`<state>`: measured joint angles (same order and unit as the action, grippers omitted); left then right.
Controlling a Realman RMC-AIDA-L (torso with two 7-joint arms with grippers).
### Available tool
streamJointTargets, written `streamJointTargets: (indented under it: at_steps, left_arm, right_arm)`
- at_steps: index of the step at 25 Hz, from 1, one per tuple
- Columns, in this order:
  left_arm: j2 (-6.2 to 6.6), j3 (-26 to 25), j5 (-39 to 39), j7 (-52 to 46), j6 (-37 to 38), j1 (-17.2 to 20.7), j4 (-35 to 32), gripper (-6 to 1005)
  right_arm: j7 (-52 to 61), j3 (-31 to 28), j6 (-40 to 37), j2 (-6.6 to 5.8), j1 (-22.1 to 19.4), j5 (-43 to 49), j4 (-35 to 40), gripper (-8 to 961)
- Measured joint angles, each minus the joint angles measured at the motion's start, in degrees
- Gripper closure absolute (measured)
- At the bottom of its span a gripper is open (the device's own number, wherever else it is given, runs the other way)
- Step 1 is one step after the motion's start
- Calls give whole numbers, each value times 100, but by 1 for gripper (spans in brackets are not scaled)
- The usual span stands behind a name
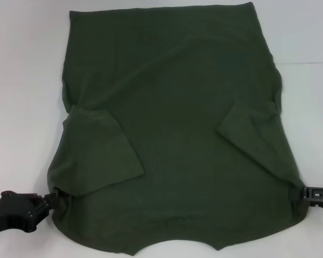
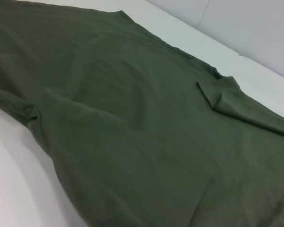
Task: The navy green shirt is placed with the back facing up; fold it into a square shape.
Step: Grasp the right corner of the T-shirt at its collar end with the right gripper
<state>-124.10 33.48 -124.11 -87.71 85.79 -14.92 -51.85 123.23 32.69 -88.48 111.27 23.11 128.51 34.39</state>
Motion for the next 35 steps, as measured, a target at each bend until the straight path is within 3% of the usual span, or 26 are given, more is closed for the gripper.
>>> streamJointTargets:
  at_steps: [20, 24, 31, 33, 35]
  left_arm:
    - [9, -5, 1, 9, -37, -11, -1, 974]
    - [9, -2, 1, 13, -48, -11, -1, 975]
    - [9, -1, 1, 18, -62, -11, -1, 975]
    - [9, 5, 1, 18, -63, -11, -1, 975]
    - [9, 8, 1, 18, -63, -25, -1, 974]
  right_arm:
    - [440, 29, 112, -54, 29, 320, 31, 225]
    - [586, 45, 230, -69, 20, 369, 40, 421]
    - [619, 39, 261, -65, 37, 462, 42, 659]
    - [620, 34, 266, -60, 37, 464, 42, 896]
    - [615, 17, 270, -54, 29, 464, 42, 904]
